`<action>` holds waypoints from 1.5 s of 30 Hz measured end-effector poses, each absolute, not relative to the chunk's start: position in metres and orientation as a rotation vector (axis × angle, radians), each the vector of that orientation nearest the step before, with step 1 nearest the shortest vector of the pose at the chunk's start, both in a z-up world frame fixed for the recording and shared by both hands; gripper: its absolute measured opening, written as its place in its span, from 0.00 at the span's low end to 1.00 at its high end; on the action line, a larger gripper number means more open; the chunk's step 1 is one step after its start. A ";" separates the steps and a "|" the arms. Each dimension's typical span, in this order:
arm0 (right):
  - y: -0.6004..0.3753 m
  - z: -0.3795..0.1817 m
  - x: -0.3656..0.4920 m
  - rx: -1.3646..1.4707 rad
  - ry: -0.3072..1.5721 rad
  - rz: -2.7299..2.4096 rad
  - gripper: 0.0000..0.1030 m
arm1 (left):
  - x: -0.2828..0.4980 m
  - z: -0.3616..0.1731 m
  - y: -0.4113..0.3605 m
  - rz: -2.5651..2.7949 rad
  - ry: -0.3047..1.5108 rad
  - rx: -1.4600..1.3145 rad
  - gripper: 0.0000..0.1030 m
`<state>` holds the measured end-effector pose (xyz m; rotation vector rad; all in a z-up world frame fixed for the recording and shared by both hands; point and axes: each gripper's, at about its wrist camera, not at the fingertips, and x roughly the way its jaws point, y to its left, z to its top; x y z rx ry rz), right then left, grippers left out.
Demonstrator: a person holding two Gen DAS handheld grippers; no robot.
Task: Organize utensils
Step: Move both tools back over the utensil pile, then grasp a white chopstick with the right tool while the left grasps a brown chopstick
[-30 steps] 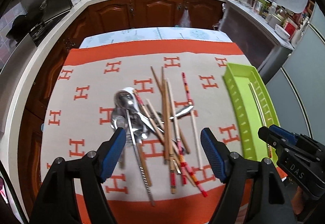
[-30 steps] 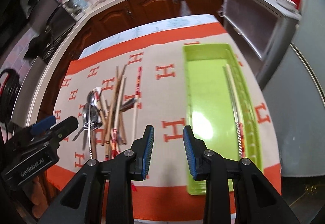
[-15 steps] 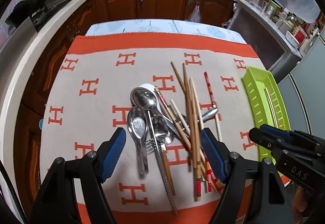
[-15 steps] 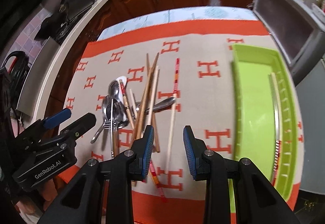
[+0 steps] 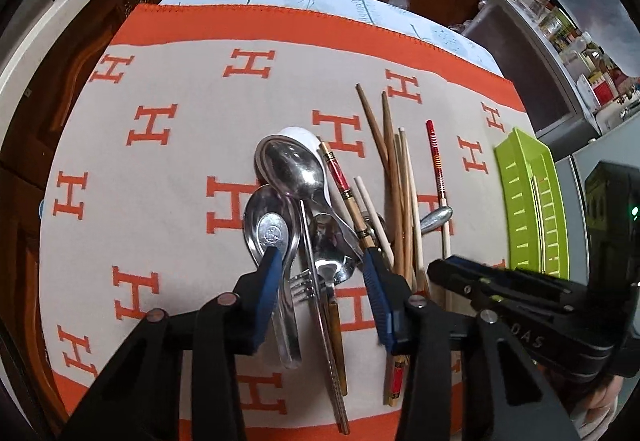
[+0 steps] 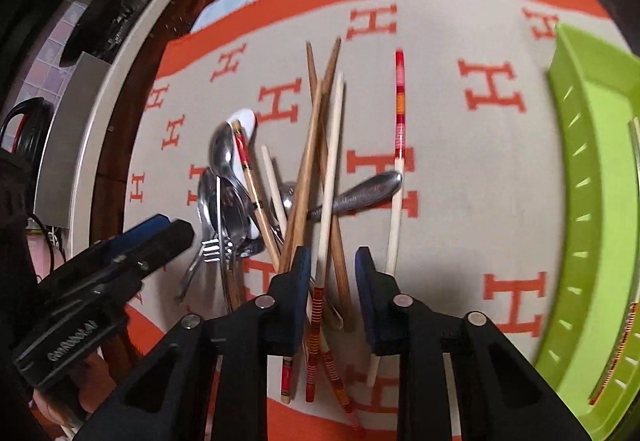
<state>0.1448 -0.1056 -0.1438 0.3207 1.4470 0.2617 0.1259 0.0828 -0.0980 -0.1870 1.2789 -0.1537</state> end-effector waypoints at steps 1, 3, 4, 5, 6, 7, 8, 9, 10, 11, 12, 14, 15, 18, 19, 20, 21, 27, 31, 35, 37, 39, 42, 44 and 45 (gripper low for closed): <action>-0.106 -0.146 0.145 0.325 1.454 0.266 0.19 | 0.126 -0.099 0.083 -0.153 1.283 -0.191 0.39; -0.103 -0.152 0.144 0.335 1.469 0.285 0.18 | 0.128 -0.101 0.084 -0.155 1.291 -0.202 0.39; -0.101 -0.155 0.143 0.338 1.476 0.292 0.16 | 0.128 -0.102 0.084 -0.156 1.295 -0.208 0.39; -0.100 -0.157 0.143 0.340 1.482 0.298 0.16 | 0.129 -0.103 0.083 -0.159 1.298 -0.213 0.39; -0.098 -0.158 0.141 0.340 1.486 0.303 0.14 | 0.129 -0.104 0.083 -0.159 1.299 -0.214 0.39; -0.096 -0.162 0.141 0.337 1.492 0.308 0.13 | 0.129 -0.104 0.081 -0.160 1.298 -0.212 0.39; -0.094 -0.164 0.141 0.341 1.490 0.314 0.11 | 0.129 -0.104 0.081 -0.162 1.298 -0.210 0.39; -0.092 -0.165 0.140 0.346 1.492 0.319 0.11 | 0.129 -0.104 0.080 -0.163 1.296 -0.205 0.39; -0.090 -0.168 0.141 0.348 1.498 0.320 0.11 | 0.129 -0.103 0.079 -0.164 1.296 -0.203 0.39; -0.089 -0.169 0.141 0.351 1.499 0.321 0.11 | 0.129 -0.103 0.078 -0.167 1.295 -0.200 0.39; -0.088 -0.172 0.141 0.351 1.505 0.319 0.11 | 0.129 -0.103 0.077 -0.168 1.294 -0.199 0.39; -0.087 -0.176 0.140 0.370 1.504 0.323 0.09 | 0.129 -0.103 0.076 -0.168 1.294 -0.196 0.39; -0.086 -0.176 0.140 0.376 1.501 0.324 0.07 | 0.130 -0.103 0.075 -0.169 1.293 -0.193 0.39; -0.092 -0.171 0.136 0.391 1.479 0.314 0.06 | 0.131 -0.102 0.069 -0.177 1.291 -0.185 0.39; -0.094 -0.168 0.135 0.397 1.471 0.313 0.06 | 0.132 -0.101 0.066 -0.186 1.291 -0.182 0.39; -0.098 -0.165 0.133 0.412 1.460 0.310 0.06 | 0.134 -0.101 0.063 -0.194 1.291 -0.182 0.39; -0.104 -0.162 0.132 0.424 1.454 0.308 0.06 | 0.135 -0.100 0.060 -0.202 1.291 -0.182 0.39; -0.136 -0.145 0.122 0.487 1.406 0.278 0.06 | 0.149 -0.100 0.039 -0.245 1.299 -0.178 0.33; -0.154 -0.139 0.118 0.521 1.392 0.263 0.06 | 0.161 -0.107 0.026 -0.262 1.328 -0.173 0.26; -0.167 -0.138 0.114 0.547 1.384 0.253 0.06 | 0.170 -0.117 0.014 -0.274 1.372 -0.176 0.24; -0.171 -0.138 0.111 0.550 1.386 0.256 0.06 | 0.172 -0.121 0.008 -0.279 1.387 -0.166 0.24; -0.175 -0.137 0.110 0.556 1.384 0.256 0.06 | 0.170 -0.123 0.005 -0.288 1.394 -0.156 0.24; -0.173 -0.139 0.110 0.562 1.382 0.253 0.06 | 0.168 -0.126 0.000 -0.292 1.403 -0.138 0.24; -0.175 -0.141 0.109 0.563 1.386 0.249 0.06 | 0.168 -0.128 -0.002 -0.285 1.408 -0.121 0.24; -0.174 -0.142 0.111 0.564 1.387 0.247 0.06 | 0.167 -0.129 -0.003 -0.282 1.411 -0.117 0.24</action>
